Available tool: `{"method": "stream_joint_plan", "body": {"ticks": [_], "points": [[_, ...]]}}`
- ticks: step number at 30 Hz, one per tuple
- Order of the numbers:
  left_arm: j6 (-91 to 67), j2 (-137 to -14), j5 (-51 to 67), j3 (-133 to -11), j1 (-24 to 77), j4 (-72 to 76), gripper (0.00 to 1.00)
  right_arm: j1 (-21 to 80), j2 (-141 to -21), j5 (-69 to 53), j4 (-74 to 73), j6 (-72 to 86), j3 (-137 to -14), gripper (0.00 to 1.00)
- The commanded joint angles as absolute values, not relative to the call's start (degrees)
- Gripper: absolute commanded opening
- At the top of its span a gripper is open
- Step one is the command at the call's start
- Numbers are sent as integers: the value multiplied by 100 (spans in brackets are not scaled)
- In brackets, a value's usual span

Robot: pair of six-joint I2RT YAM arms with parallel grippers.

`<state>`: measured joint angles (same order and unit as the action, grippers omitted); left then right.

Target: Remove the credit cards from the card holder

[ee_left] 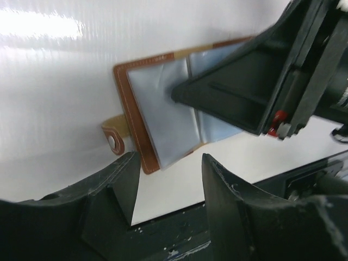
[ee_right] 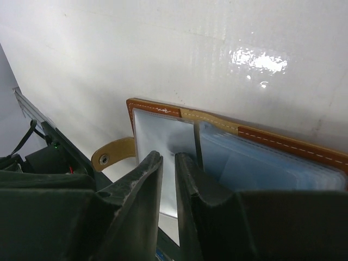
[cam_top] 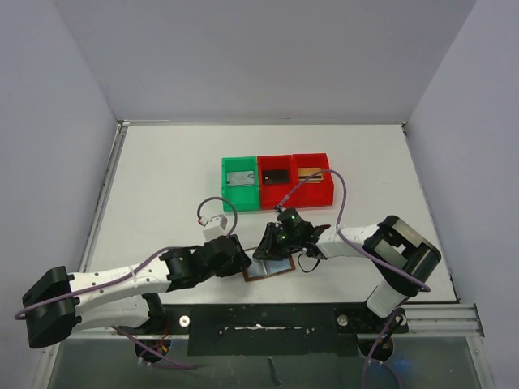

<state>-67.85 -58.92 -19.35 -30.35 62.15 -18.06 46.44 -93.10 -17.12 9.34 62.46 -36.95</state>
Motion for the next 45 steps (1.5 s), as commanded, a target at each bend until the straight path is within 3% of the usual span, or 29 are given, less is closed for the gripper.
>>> {"method": "stream_joint_plan", "body": {"ticks": [1, 11, 16, 21, 26, 37, 45], "points": [[-7118, -6324, -1791, -3284, 6538, -1842, 48, 4596, -9110, -1492, 789, 6206, -3738, 18], [-7707, -6689, -1817, -2739, 6601, -1122, 48, 4575, -9044, -1650, 869, 6215, -3693, 16], [-7910, -6948, -2146, -2541, 6573, -867, 44, 4483, -8924, -1941, 1079, 6255, -3622, 17], [-7508, -7181, -2327, -2289, 6538, 286, 26, 4393, -8528, -1941, 725, 6109, -3706, 18], [-7328, -7277, -2525, -2651, 6563, -274, 14, 4126, -7567, -935, -561, 5893, -3612, 27], [-6826, -7251, -2435, -2921, 6569, -191, 5, 3630, -6300, -849, -1101, 5998, -2805, 34], [-6759, -7382, -2288, -2988, 6580, -147, 3, 3656, -6568, -943, -984, 5968, -2762, 35]]}}
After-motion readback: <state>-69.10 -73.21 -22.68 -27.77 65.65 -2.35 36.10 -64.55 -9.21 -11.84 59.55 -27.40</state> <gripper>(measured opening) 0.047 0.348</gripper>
